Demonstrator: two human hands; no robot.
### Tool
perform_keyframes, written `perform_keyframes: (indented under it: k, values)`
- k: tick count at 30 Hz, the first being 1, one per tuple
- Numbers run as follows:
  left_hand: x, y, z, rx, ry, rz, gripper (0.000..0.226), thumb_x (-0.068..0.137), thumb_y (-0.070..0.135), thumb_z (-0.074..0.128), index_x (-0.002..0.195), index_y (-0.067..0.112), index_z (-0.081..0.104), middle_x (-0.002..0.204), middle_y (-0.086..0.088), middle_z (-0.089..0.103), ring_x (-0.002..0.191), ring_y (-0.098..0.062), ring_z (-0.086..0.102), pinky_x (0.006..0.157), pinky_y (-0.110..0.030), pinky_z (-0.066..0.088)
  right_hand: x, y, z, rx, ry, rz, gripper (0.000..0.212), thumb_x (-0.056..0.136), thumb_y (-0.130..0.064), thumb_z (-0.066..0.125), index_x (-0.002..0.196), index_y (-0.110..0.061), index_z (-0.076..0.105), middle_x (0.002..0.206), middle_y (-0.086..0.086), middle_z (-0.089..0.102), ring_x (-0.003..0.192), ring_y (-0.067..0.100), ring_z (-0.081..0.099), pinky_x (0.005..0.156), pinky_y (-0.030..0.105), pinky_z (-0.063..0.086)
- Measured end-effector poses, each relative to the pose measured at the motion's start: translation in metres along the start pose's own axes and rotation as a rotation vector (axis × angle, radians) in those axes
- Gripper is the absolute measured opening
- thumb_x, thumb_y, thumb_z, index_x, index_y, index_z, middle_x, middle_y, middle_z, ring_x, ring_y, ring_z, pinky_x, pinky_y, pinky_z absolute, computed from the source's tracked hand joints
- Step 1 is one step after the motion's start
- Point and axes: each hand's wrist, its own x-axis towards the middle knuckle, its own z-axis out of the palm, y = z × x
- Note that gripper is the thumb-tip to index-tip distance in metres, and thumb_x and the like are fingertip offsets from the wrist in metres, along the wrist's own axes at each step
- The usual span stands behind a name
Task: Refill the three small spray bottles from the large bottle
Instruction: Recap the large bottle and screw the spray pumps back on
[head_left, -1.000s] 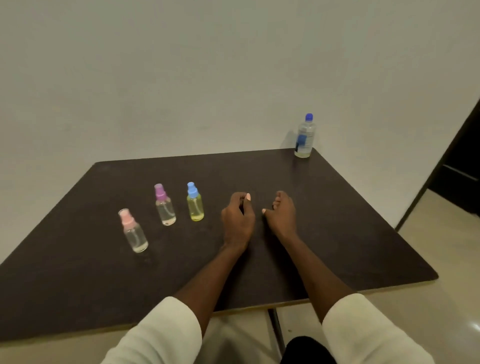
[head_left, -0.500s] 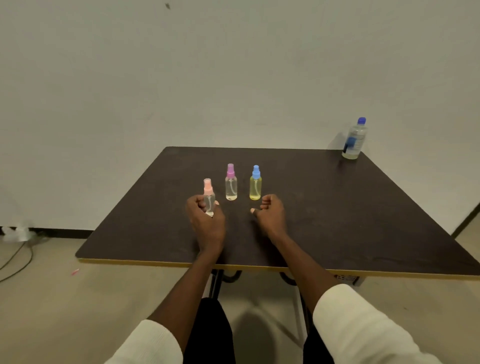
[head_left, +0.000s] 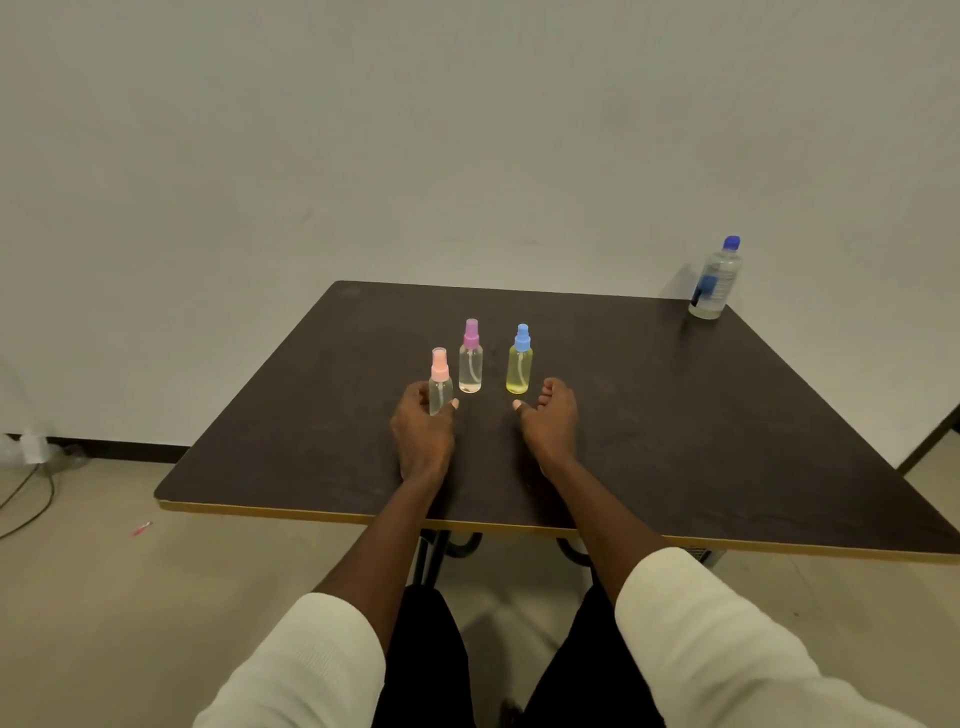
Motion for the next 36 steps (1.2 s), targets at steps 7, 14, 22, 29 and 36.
perform_keyframes:
  k: [7, 14, 22, 29, 36]
  values:
    - [0.005, 0.0, 0.006, 0.02, 0.018, -0.007, 0.036, 0.093, 0.013, 0.067, 0.129, 0.014, 0.059, 0.117, 0.004, 0.062, 0.103, -0.007, 0.054, 0.085, -0.024, 0.044, 0.021, -0.001, 0.01, -0.041, -0.019, 0.0, 0.072, 0.08, -0.016, 0.077, 0.141, -0.007, 0.04, 0.135, 0.009, 0.049, 0.123, 0.023, 0.05, 0.103, 0.038, 0.045]
    - [0.017, -0.003, 0.014, 0.027, 0.049, -0.007, 0.037, 0.094, 0.012, 0.066, 0.13, 0.013, 0.058, 0.117, 0.004, 0.062, 0.105, -0.008, 0.055, 0.086, -0.024, 0.044, 0.032, 0.001, 0.017, -0.067, -0.031, -0.024, 0.068, 0.079, -0.018, 0.078, 0.137, -0.006, 0.044, 0.13, 0.008, 0.051, 0.118, 0.023, 0.052, 0.098, 0.034, 0.045]
    - [0.024, -0.005, 0.018, 0.023, 0.051, 0.005, 0.037, 0.093, 0.009, 0.067, 0.13, 0.011, 0.059, 0.107, 0.013, 0.055, 0.1, -0.006, 0.054, 0.084, -0.023, 0.043, 0.042, 0.001, 0.023, -0.027, -0.034, -0.104, 0.017, 0.081, -0.014, 0.07, 0.089, -0.022, 0.057, 0.095, -0.001, 0.062, 0.087, 0.014, 0.059, 0.073, 0.031, 0.048]
    - [0.065, -0.012, 0.022, -0.06, 0.053, 0.002, 0.033, 0.09, 0.011, 0.071, 0.122, 0.017, 0.066, 0.1, 0.014, 0.065, 0.094, -0.008, 0.064, 0.083, -0.023, 0.049, 0.056, -0.004, 0.022, 0.042, -0.08, -0.098, 0.017, 0.088, -0.009, 0.063, 0.087, -0.023, 0.054, 0.089, -0.004, 0.06, 0.081, 0.009, 0.056, 0.068, 0.021, 0.045]
    - [0.144, -0.021, 0.053, -0.038, -0.071, 0.041, 0.026, 0.091, 0.014, 0.07, 0.116, 0.02, 0.068, 0.101, 0.009, 0.07, 0.095, -0.006, 0.067, 0.089, -0.031, 0.055, 0.12, -0.008, 0.047, 0.032, -0.172, -0.087, 0.017, 0.092, -0.011, 0.059, 0.101, -0.025, 0.054, 0.101, -0.003, 0.06, 0.092, 0.012, 0.057, 0.079, 0.027, 0.046]
